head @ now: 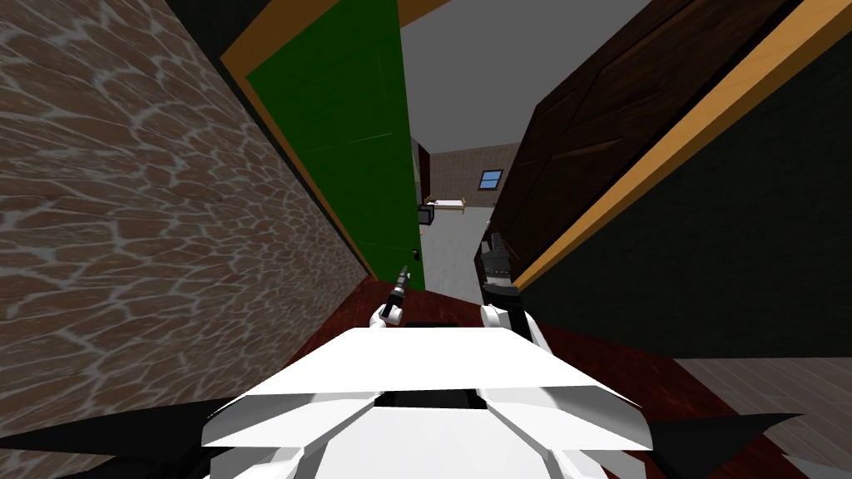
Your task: Push the door open
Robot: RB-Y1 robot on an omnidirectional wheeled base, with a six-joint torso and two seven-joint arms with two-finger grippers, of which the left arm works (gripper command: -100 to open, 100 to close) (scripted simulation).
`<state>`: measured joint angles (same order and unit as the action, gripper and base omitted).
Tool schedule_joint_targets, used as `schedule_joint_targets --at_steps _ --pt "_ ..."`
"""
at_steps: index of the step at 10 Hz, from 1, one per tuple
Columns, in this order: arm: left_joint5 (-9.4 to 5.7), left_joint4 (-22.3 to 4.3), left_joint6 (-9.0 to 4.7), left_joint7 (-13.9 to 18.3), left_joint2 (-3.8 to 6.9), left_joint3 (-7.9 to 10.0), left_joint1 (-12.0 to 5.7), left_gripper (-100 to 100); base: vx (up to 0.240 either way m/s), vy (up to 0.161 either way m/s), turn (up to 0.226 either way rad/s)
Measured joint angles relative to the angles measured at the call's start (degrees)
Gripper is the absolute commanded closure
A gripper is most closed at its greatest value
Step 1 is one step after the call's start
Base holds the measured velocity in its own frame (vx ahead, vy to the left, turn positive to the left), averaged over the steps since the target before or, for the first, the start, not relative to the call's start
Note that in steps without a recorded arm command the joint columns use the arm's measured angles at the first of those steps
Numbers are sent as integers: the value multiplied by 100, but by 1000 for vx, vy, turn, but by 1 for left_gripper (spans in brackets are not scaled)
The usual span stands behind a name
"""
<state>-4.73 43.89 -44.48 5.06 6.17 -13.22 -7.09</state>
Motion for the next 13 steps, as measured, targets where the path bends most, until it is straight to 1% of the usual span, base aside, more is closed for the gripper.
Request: schedule_joint_targets --at_steps 2,8,9,13 --pt "-18 -243 -52 -6 -7 -31 -101 -100 108 65 -63" --pt "-63 -895 -206 -20 -23 -112 -363 -100 79 33 -37" --pt "-64 -911 -216 -19 -24 -113 -369 -100 113 -26 -32" --pt "-77 -923 -203 -47 -35 -63 -377 -100 201 -33 -28"
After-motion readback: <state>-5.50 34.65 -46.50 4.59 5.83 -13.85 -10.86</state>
